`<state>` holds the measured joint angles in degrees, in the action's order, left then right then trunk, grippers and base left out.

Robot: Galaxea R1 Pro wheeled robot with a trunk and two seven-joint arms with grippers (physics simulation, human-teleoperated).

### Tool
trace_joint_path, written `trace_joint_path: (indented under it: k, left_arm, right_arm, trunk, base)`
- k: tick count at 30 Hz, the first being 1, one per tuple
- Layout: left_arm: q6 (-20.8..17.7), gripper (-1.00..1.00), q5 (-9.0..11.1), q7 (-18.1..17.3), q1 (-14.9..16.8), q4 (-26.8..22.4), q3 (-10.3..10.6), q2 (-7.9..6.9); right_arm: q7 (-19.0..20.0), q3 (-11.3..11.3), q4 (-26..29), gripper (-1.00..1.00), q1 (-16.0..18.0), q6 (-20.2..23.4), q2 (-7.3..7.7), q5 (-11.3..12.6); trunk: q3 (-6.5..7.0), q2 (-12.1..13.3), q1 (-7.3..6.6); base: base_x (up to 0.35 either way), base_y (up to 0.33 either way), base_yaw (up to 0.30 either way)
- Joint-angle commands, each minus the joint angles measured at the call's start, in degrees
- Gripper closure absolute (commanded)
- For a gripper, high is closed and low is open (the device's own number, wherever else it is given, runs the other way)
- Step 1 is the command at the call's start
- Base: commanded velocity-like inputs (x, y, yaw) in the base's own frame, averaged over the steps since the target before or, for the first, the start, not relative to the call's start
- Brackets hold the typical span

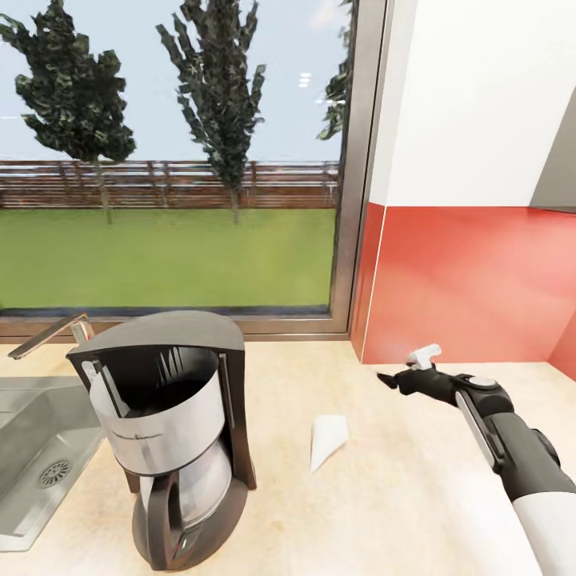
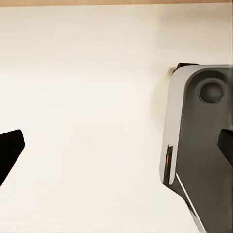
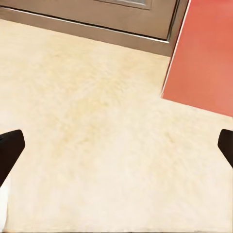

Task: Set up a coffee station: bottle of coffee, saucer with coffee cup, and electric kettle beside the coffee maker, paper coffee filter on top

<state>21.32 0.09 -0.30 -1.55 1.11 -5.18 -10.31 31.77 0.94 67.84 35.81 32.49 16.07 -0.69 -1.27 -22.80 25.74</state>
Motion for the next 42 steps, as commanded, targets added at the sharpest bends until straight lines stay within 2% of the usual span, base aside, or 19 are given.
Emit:
trace_joint_path:
  k: [1,2,4,7,9,13,22,26,29,33,42]
  left_arm:
    - [0.3,-1.0,0.0,0.0,0.1,0.1,-0.4,0.08]
    - [0.3,-1.0,0.0,0.0,0.1,0.1,-0.4,0.27]
    - [0.3,-1.0,-0.1,-0.1,0.1,0.1,-0.4,0.36]
    - [0.3,-1.0,-0.1,-0.1,0.1,0.1,-0.4,0.44]
    - [0.3,-1.0,-0.1,-0.1,0.1,0.1,-0.4,0.45]
    - [0.3,-1.0,0.0,-0.2,0.0,0.1,-0.4,0.39]
    - [0.3,-1.0,-0.2,-0.1,-1.6,0.1,-0.2,0.01]
    - [0.3,-1.0,-0.2,-0.1,-2.3,0.1,-0.1,-0.17]
    - [-0.1,-1.0,-0.2,-0.1,-2.8,0.1,-0.1,-0.16]
    - [-0.3,-1.0,-0.2,-0.1,-3.0,0.0,-0.1,-0.15]
    - [-0.3,-1.0,-0.2,-0.3,-3.0,0.0,-0.1,0.27]
  right_arm:
    - [1.2,0.1,0.0,-1.0,0.0,0.3,0.42,-0.1]
    - [4.3,0.1,0.0,-1.0,0.1,0.3,1.21,-0.1]
    - [7.4,0.1,-0.2,-1.0,0.1,0.3,1.8,-0.6]
    - [12.8,0.1,-1.6,-1.0,0.1,0.3,2.37,-3.1]
    - [14.8,0.1,-2.5,-1.0,0.1,0.3,2.34,-4.8]
    - [15.9,0.2,-3.1,-1.0,0.1,0.2,2.2,-6.1]
    - [16.5,0.4,-3.3,-1.0,0.1,0.2,1.81,-6.2]
    - [19.8,0.5,-3.4,-1.0,0.0,0.2,1.78,-6.2]
    - [23.0,2.2,-3.6,-1.0,0.0,0.2,1.77,-6.2]
    - [24.1,3.7,-5.6,-1.0,0.0,0.0,1.46,-6.2]
    - [24.4,4.3,-8.4,-1.0,0.0,-0.1,1.0,-6.2]
  trunk:
    - [-0.12,-0.1,0.04]
    - [-0.12,-0.1,0.04]
    - [-0.12,-0.1,0.04]
    - [-0.12,-0.1,0.04]
    - [-0.12,-0.1,0.04]
    - [-0.12,-0.1,0.04]
    - [-0.12,-0.1,0.04]
    - [-0.12,-0.1,0.04]
    - [-0.12,-0.1,0.04]
    - [-0.12,-0.1,0.04]
    - [-0.12,-0.1,0.04]
  base:
    - [0.0,0.0,0.0]
    - [0.0,0.0,0.0]
    - [0.0,0.0,0.0]
    - [0.0,0.0,0.0]
    - [0.0,0.0,0.0]
    - [0.0,0.0,0.0]
    - [0.0,0.0,0.0]
    - [0.0,0.0,0.0]
    - [0.0,0.0,0.0]
    - [0.0,0.0,0.0]
    - [0.0,0.0,0.0]
